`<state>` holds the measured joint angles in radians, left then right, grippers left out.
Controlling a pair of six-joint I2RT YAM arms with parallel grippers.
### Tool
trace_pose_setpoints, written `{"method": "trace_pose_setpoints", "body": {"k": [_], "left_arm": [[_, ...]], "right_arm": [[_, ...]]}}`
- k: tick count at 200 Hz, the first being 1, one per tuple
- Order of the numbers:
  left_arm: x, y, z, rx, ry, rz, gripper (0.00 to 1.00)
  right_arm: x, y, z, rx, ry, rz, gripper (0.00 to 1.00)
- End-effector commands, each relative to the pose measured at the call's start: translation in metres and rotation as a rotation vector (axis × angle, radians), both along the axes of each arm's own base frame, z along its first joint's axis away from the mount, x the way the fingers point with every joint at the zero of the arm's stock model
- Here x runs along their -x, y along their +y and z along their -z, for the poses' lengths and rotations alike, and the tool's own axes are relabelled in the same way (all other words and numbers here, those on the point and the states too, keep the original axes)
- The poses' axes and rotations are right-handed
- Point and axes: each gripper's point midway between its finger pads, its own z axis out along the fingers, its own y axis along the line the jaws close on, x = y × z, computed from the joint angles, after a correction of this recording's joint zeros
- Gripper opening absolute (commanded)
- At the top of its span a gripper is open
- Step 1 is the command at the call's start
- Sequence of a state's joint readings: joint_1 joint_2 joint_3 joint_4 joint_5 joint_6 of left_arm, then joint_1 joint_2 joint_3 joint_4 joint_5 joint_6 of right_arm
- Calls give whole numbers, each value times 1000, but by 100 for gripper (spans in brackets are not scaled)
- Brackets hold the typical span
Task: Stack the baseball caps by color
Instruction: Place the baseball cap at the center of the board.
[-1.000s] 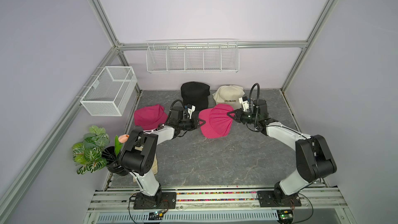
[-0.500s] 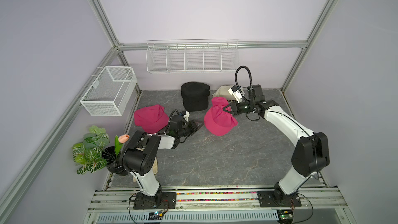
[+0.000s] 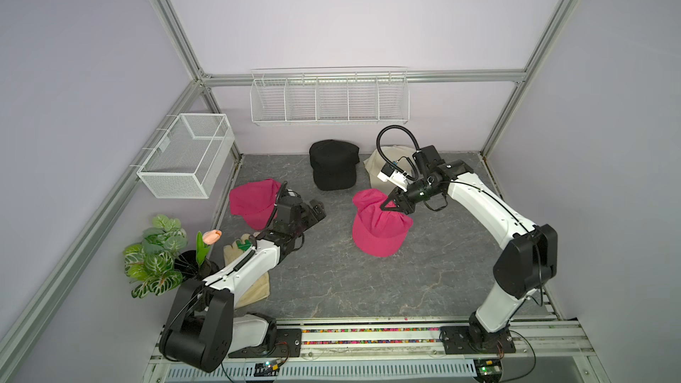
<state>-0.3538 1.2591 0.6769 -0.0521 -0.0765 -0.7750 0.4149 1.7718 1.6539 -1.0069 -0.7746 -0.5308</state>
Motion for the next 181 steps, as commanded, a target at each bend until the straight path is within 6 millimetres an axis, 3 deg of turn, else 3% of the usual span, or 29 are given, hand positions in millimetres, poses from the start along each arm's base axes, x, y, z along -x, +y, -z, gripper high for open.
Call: {"method": "trace_pose_setpoints", "body": {"k": [1,39,94,135,151,167,181], "left_arm": [[19,61,5,-150,83,-236,99],[36,89,7,-150,88,-366,99],[34,83,4,-123,41,-326,100],[30,74,4,-80,24,-290,100],[29,72,4,-76,20,-277,100],[26,65,0,-65,5,-236,100],[23,61,-3,-55,7,-221,100]], "right_arm": [[26,-5,13,49,113,-108,13],[26,2,38,103,200,-152,12],[-1,12,84,260,264,-235,15],[-45,32,102,283,258,-230,23],[-69,36,107,319,196,-151,36],[-79,38,98,322,143,-109,61],[-85,40,85,307,114,-80,91]]}}
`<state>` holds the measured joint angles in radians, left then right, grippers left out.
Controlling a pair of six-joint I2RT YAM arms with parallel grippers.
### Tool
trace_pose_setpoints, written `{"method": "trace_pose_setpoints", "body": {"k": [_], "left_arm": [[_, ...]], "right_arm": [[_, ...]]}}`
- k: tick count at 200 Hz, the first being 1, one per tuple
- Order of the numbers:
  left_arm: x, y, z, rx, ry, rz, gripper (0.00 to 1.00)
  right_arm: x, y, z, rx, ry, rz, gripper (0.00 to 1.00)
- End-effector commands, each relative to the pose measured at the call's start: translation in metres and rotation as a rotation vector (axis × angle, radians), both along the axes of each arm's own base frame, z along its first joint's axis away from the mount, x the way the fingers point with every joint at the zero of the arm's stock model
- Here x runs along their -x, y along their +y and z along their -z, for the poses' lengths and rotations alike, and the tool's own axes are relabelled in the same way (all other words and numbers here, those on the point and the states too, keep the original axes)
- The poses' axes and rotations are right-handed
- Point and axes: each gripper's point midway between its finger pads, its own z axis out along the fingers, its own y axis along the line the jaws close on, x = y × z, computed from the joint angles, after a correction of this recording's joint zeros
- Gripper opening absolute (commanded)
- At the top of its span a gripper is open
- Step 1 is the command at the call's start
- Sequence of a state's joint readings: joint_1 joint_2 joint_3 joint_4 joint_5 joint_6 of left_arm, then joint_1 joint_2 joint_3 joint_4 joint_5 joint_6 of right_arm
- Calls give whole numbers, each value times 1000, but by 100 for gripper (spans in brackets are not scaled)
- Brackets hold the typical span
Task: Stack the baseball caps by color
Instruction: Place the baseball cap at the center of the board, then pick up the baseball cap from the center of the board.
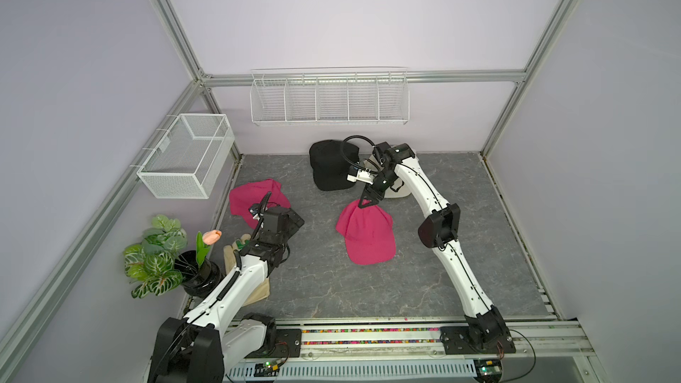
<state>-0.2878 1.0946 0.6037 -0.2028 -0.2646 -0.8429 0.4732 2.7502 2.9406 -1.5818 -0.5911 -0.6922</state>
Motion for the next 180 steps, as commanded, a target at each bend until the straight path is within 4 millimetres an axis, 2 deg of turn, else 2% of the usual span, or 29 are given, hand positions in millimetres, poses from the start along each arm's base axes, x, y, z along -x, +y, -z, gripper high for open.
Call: {"method": "trace_pose_setpoints", "body": {"k": [1,3,6,9,32,60,104,125,155,180], "left_arm": [[-6,-7,-5,17,-18,35,100],[-6,-7,-5,16,-15,35,100],[-7,-7,-5,15,-9,37,100],[-7,-7,-4,12,-2,40,100],[-13,-14,2,28,16,59,100],[-20,-23,10,71,17,75,100],[-27,-21,9,38,26,68,100],[-31,-24,2,30,6,89,100],[-37,-26,-1,42,-17,91,100],[-40,-22,-2,74,-46,34,100]], "right_arm": [[19,-13,-31,60,49,59,93],[18,-13,-33,61,46,69,98],[15,-13,-35,61,34,83,91],[11,-13,-38,64,21,99,89],[-18,-18,-55,100,-77,276,89],[-42,-23,-67,111,-140,460,89],[-57,-34,-76,43,-281,634,89],[-55,-44,-83,7,-331,721,89],[-56,-69,-86,44,-382,863,89],[-67,-97,-98,-11,-582,1012,89]]}}
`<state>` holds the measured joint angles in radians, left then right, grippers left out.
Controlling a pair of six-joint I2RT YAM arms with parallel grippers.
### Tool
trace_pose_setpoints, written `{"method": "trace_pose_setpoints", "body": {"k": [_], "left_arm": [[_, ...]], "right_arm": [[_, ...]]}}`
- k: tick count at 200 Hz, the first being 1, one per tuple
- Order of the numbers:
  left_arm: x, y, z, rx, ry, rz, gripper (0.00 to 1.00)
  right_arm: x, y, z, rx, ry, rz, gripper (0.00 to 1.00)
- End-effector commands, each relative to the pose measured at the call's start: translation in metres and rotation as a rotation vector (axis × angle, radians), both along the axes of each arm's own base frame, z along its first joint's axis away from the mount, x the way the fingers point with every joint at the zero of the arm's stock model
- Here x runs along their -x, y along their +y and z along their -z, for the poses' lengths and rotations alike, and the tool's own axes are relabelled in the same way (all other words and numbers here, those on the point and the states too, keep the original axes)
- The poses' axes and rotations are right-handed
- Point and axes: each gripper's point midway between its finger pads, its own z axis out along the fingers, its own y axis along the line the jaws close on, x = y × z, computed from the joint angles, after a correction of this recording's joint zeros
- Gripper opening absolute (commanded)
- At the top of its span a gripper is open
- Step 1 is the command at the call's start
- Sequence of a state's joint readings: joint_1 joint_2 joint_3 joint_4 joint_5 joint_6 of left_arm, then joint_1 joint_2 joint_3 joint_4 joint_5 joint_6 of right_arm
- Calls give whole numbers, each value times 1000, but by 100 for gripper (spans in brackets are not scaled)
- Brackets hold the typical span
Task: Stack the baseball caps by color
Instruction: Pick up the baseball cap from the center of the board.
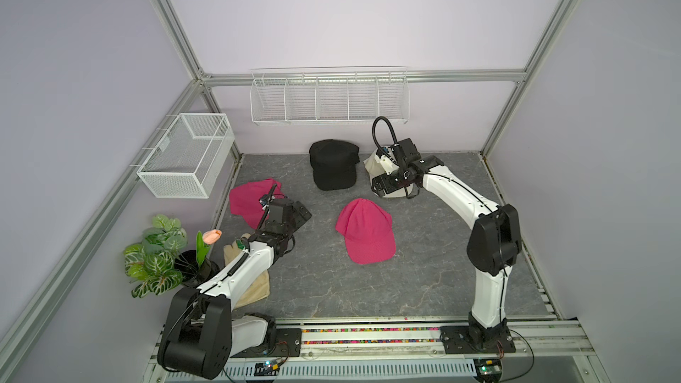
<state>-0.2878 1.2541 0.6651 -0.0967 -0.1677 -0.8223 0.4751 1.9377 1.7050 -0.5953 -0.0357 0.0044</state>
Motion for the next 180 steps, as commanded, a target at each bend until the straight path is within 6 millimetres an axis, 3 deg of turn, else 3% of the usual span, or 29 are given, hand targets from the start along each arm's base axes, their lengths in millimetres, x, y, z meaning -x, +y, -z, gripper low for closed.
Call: {"method": "trace_pose_setpoints", "body": {"k": [1,25,56,96,123,180], "left_arm": [[-11,4,-10,31,-54,-57,100],[-14,11,-10,42,-63,-114,100],[-20,22,-5,43,-69,-174,100],[-34,38,3,131,-91,-244,100],[-44,44,13,175,-126,-292,100],[-55,51,54,348,-158,-414,95]], "right_arm": [[-24,-23,-42,-45,-274,191,89],[-20,-42,-64,-139,-439,277,89],[-19,-71,-57,-161,-473,383,89],[-11,-83,-40,-224,-399,400,89],[-6,-96,-48,-313,-388,447,89],[11,-105,-63,-390,-445,413,89]]}}
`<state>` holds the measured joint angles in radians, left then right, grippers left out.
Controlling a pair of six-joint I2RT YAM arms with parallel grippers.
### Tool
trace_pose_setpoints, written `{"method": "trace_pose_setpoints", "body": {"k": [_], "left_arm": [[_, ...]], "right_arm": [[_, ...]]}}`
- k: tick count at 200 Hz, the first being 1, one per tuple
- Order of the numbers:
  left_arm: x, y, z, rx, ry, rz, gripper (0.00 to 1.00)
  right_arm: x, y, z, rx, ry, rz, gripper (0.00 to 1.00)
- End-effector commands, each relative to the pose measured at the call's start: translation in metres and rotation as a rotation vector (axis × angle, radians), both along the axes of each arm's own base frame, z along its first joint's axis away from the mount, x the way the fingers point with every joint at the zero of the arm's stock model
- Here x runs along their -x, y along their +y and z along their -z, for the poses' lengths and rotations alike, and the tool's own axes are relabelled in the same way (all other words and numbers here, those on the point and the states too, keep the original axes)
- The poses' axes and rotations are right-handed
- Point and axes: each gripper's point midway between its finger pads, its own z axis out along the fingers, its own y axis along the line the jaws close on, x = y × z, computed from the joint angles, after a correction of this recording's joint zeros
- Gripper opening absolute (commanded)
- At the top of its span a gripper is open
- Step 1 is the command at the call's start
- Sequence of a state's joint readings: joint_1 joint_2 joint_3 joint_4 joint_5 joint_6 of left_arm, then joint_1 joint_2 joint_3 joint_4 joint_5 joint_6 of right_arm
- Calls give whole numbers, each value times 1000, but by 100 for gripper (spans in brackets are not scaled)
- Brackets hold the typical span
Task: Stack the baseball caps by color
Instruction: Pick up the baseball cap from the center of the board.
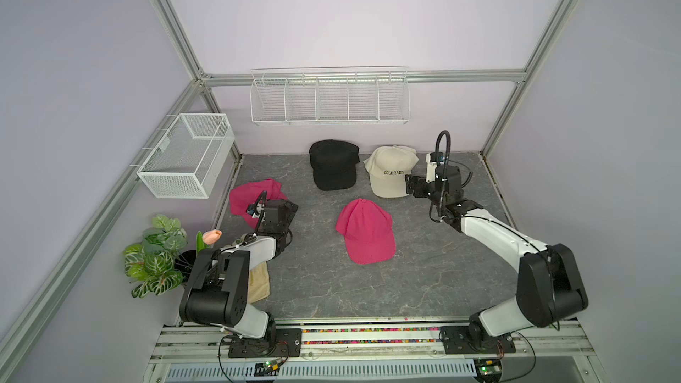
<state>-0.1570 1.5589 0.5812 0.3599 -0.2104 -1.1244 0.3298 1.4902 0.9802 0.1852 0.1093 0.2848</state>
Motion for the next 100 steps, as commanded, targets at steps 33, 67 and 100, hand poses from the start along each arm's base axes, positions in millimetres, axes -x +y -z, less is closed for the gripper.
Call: {"method": "trace_pose_setpoints", "body": {"k": [33,67,100], "left_arm": [[-11,13,17,97,-95,-147,95],[-11,28,31,78,-131,-244,94],[-17,40,30,50,-212,-305,85]], "right_arm": [[7,-2,-21,-46,-57,-13,89],[9,-3,-23,-48,-56,-16,89],[11,-2,-25,-46,-54,-23,89]]}}
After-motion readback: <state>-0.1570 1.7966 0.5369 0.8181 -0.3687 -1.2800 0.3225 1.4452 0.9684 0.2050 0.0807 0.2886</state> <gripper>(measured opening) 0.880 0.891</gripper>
